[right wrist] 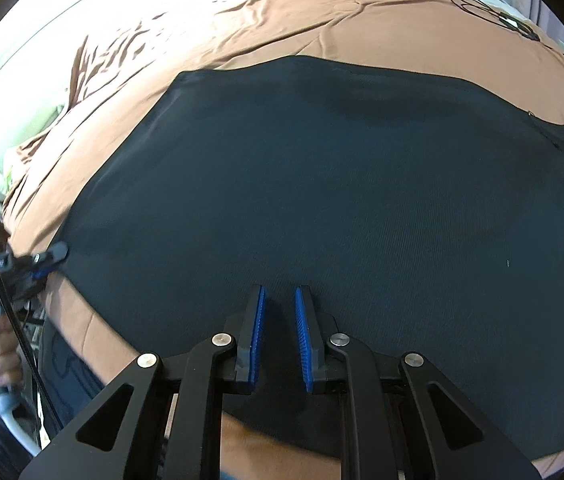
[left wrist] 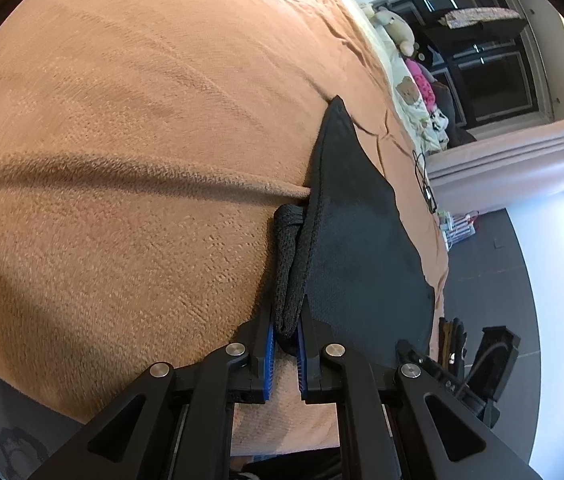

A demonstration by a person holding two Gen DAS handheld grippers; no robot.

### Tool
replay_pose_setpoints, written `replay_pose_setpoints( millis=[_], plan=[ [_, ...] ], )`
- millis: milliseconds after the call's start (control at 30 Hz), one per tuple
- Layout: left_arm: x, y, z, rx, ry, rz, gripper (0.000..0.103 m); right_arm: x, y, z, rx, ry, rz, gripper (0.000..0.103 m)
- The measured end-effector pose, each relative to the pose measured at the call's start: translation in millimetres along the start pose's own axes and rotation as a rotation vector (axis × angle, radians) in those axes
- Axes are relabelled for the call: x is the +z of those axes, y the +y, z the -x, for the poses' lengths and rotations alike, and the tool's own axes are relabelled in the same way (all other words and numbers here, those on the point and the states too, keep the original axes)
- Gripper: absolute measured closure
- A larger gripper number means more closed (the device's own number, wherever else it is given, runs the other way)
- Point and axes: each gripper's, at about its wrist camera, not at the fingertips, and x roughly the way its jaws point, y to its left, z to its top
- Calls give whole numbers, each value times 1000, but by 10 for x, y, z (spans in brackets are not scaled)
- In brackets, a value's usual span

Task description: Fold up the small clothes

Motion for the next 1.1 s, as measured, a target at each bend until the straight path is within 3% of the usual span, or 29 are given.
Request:
replay_pose_setpoints(
  millis=[667, 1100],
  plan=[
    [-30, 35, 37, 39, -33, 102, 95, 932, -392, -400, -73, 4, -46, 91],
    [-72, 7, 62, 69, -44, 122, 95, 1342, -564, -662, -116, -7, -78, 91]
  ],
)
